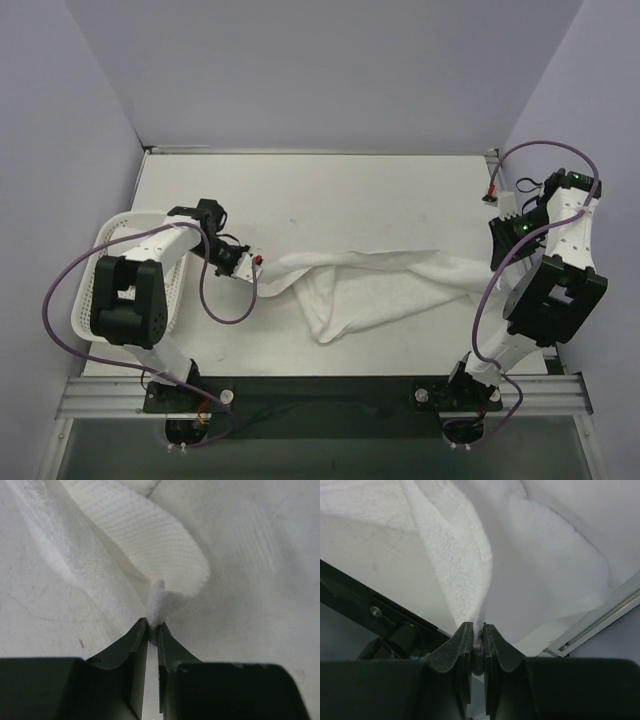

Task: Roll the towels
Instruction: Flatten the towel

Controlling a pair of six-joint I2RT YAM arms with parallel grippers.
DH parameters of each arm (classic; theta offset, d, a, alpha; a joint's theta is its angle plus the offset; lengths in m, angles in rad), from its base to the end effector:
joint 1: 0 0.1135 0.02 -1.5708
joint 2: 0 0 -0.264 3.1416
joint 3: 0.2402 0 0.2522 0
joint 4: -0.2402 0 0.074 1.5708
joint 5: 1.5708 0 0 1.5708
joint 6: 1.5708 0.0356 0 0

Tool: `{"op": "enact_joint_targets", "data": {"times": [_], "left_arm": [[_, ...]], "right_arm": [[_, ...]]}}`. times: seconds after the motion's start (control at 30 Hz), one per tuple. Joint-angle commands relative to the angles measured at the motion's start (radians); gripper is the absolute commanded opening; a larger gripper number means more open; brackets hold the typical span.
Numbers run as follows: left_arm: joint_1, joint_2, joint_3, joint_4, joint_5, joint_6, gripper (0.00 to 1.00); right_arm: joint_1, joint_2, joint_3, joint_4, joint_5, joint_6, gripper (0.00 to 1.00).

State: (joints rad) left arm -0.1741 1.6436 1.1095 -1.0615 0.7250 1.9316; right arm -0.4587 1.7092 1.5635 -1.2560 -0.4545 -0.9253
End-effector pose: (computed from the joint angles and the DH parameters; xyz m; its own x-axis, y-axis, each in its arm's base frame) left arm 0.2698 -0.0714 0.2031 0.4537 0.6312 -0.6290 0.8811 -0.4233 0.2108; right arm 0.2986 -0.1300 0.2943 -0.7966 -0.4071 -0.4469 -0.5065 0.8530 0.1259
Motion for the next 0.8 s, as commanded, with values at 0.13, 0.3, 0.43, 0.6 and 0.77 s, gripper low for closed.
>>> {"op": "enact_joint_targets", "data": {"times": [0.13,0.3,0.43,0.6,0.77], "left_arm": [[0.065,0.105,0.151,0.299,-0.101,0.041,0.33],[0.097,0.117,0.279,0.324,-0.027,-0.204,0.44],[0.120,0.044,0.293,0.324,0.007,-0.647,0.48],[0.116,-0.014,0.329,0.330,-0.062,-1.315,0.49],[0.102,-0.137,0.242,0.270,-0.128,-1.724,0.52]], "right_arm": [[0.041,-0.036,-0.016,-0.036,0.001,0.023,0.00],[0.045,-0.045,-0.011,-0.069,-0.044,0.032,0.00],[0.048,-0.056,0.003,-0.120,-0.113,0.032,0.00],[0.060,-0.057,0.023,-0.151,-0.180,0.083,0.00],[0.064,-0.028,0.070,-0.148,-0.204,0.149,0.00]]}}
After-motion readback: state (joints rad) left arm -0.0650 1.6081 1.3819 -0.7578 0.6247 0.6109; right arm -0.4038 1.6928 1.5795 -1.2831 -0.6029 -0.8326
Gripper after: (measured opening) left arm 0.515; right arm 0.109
